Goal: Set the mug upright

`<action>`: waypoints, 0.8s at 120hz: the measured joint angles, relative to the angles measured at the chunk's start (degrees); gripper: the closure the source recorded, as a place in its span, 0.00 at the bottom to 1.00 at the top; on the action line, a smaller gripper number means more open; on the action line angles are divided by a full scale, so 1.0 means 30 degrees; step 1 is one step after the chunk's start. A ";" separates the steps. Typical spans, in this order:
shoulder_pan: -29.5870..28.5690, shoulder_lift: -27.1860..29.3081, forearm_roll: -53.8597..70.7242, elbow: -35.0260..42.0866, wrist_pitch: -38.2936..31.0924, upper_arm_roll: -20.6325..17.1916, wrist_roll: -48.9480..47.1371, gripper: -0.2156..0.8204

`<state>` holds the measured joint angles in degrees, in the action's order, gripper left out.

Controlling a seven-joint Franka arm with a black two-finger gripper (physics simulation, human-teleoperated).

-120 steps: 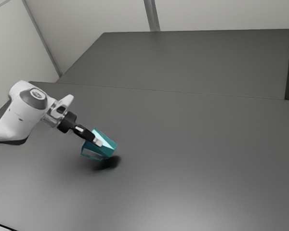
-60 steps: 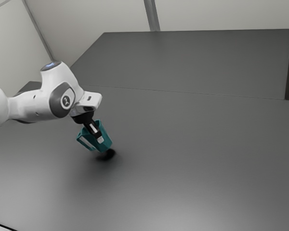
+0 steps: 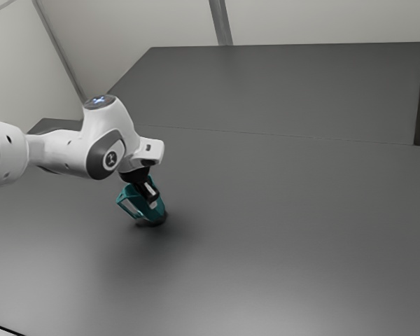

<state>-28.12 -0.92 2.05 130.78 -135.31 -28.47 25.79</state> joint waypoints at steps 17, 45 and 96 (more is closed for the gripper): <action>0.0038 -0.0037 0.0391 -0.0019 -0.0062 -0.0053 -0.1110 0.91; -0.0243 0.0173 0.0417 0.0013 0.0026 -0.0281 -0.2271 0.46; -0.0201 0.2046 0.0153 -0.2507 0.2416 -0.1005 -0.3716 0.24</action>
<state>-28.72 5.22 2.50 123.26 -128.06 -31.48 14.64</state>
